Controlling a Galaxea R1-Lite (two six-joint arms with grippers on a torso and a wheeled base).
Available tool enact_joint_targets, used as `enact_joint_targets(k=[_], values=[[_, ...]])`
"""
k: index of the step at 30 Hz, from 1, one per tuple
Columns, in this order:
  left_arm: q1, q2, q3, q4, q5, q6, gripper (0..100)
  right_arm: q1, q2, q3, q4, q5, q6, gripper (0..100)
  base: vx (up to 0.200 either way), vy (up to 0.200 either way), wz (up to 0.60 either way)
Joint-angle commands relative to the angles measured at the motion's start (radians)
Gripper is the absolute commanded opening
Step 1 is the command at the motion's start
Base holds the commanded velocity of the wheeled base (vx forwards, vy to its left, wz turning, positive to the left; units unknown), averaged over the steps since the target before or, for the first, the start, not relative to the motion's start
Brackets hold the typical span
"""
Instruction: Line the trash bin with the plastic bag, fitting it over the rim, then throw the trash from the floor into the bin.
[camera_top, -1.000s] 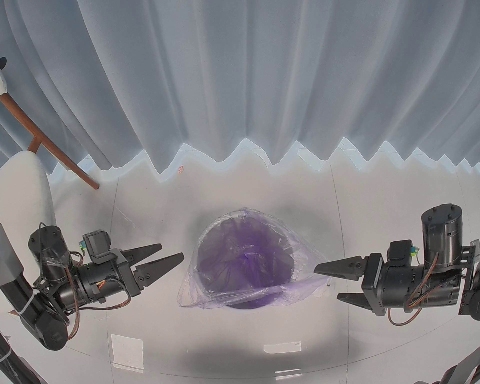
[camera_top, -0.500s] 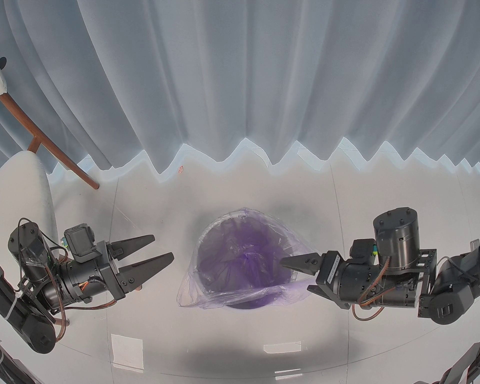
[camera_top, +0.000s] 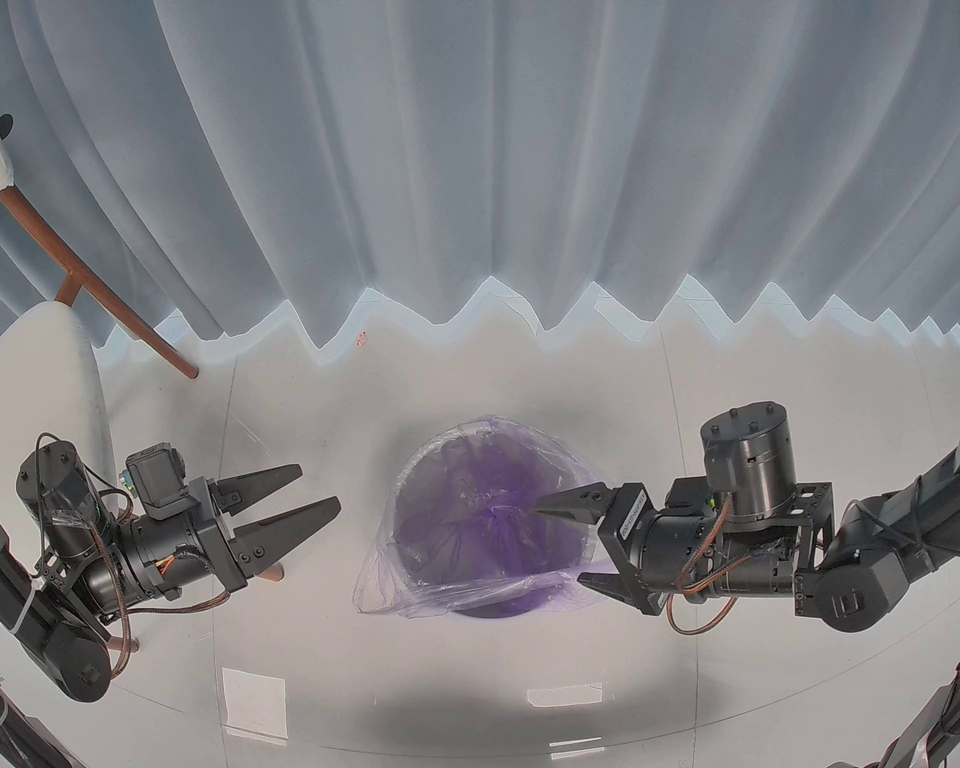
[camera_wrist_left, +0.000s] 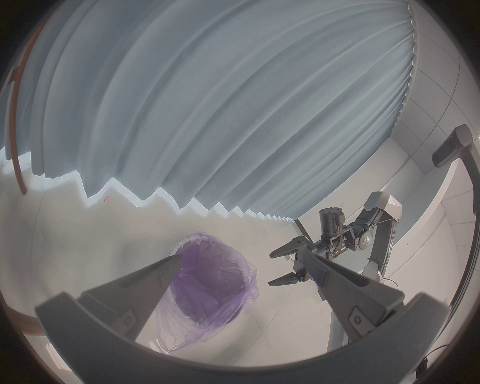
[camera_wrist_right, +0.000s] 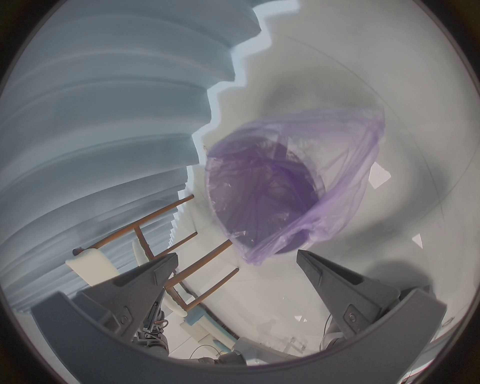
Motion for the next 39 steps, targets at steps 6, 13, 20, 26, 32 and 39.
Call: enact_joint_targets(k=[6,13,20,26,32,39], values=[[-0.014,0.025,0.009,0.0,0.001,0.003,100,0.02,0.184,-0.04,-0.011,0.026,0.031,100,0.0,0.0,0.0],[-0.016,0.048,0.007,0.0,0.003,0.02,100,0.068,0.221,-0.053,-0.028,0.036,0.08,100,0.0,0.0,0.0],[-0.007,0.123,0.006,-0.001,0.007,0.152,100,0.066,0.256,-0.11,-0.017,0.036,0.1,100,0.0,0.0,0.0],[-0.007,0.123,0.006,-0.001,0.01,0.146,100,0.04,0.281,-0.144,-0.012,0.036,0.098,100,0.0,0.0,0.0],[-0.014,0.12,0.007,-0.001,0.01,0.143,100,0.03,0.298,-0.164,-0.011,0.036,0.097,100,0.0,0.0,0.0],[-0.013,0.119,0.006,-0.001,0.009,0.144,100,0.003,0.321,-0.202,0.011,0.036,0.095,100,0.0,0.0,0.0]])
